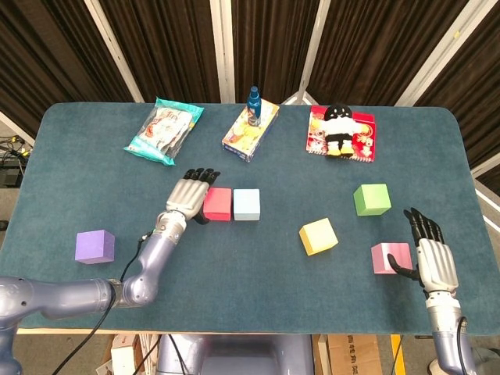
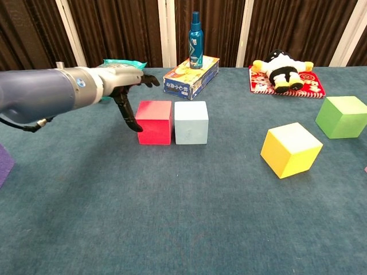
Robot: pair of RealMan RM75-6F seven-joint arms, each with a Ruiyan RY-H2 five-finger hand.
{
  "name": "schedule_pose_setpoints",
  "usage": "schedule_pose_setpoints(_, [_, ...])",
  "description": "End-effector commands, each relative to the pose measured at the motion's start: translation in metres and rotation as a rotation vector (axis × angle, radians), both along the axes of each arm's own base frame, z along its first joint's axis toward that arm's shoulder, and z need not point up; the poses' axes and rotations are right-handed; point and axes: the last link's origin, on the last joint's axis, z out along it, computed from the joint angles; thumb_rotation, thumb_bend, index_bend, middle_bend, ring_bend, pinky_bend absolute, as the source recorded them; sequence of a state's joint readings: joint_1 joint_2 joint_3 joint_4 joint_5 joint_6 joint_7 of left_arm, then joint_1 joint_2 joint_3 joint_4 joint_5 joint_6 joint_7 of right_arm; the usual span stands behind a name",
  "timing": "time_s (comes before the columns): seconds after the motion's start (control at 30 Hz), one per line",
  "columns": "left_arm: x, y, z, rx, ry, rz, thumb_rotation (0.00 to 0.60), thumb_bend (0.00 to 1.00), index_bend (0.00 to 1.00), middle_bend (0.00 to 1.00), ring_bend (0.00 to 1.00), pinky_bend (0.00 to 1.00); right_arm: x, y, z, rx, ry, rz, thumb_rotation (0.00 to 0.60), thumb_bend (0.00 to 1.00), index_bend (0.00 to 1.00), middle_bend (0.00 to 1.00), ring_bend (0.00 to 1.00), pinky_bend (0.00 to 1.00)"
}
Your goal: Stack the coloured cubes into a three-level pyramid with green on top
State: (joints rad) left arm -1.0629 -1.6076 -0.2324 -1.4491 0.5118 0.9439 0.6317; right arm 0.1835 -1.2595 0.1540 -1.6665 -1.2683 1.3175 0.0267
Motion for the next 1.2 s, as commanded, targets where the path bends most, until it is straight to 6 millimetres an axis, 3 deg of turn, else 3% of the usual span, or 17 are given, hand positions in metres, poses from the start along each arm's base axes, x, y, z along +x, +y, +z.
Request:
schedule_pose_setpoints(0.03, [-0.008, -0.001, 0.009, 0.004, 0.017, 0.012, 0.6, 0.13, 0.0, 0.01, 0.0, 0.02, 0.0, 0.0, 0.0, 0.0, 0.0, 0.001, 0.6, 0.34, 0.0, 0.0, 0.0, 0.0])
schedule_pose_setpoints(0.43, [-0.019, 0.008, 0.024, 0.041, 0.069, 0.015, 0.6, 0.15, 0.0, 0.0, 0.0, 0.02, 0.001, 0.0, -0.001, -0.002, -0.002, 0.002, 0.6, 0.34, 0.0, 0.0, 0.0, 0.0])
schedule_pose_setpoints(1.2, [-0.008, 0.025, -0.01, 0.073, 0.116, -0.035, 0.6, 0.2, 0.0, 0.01, 0.0, 0.02, -0.001, -0.001, 0.0, -0.002, -0.011, -0.012, 0.6, 0.34, 0.0, 0.0, 0.0, 0.0])
